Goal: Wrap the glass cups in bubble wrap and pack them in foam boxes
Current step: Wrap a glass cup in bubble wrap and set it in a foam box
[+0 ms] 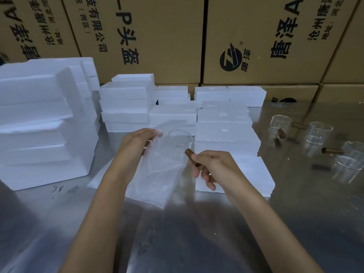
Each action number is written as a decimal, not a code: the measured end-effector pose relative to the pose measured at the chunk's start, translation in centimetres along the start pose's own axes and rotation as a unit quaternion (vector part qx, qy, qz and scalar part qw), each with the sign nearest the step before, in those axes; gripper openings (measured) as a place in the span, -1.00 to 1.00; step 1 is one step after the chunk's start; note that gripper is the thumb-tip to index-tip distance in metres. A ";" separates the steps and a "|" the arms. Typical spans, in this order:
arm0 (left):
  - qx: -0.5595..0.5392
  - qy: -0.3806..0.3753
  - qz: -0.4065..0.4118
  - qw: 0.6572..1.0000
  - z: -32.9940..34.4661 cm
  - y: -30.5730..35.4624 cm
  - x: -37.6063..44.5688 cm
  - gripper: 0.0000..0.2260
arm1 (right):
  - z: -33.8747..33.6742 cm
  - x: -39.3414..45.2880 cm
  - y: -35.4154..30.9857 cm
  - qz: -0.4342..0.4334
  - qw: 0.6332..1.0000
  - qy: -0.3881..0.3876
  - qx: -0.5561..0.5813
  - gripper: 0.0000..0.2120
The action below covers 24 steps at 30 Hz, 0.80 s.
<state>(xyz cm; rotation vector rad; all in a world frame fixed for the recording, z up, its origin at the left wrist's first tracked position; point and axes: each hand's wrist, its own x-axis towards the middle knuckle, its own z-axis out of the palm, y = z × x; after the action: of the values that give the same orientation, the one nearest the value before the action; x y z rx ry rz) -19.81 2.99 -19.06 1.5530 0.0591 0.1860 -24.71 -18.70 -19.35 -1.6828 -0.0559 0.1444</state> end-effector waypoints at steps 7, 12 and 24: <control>0.022 -0.115 0.136 0.984 1.6 1.2 -2.0 -0.86 | 0.1 0.1 0.5 -0.001 1.000 0.017 0.023 -0.77; 0.053 -0.187 0.154 0.969 2.5 1.5 -2.7 -0.79 | -1.1 0.1 0.1 0.031 0.979 -0.028 0.202 -0.76; 0.089 0.082 0.127 0.984 2.1 1.4 -1.9 -0.59 | -0.7 -0.5 0.4 0.039 0.961 -0.098 0.257 -0.81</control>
<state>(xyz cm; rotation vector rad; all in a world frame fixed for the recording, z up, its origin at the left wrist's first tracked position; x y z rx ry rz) -21.46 0.62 -17.77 1.7188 0.0072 0.5229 -25.09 -19.53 -19.60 -1.1478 -0.0935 0.3545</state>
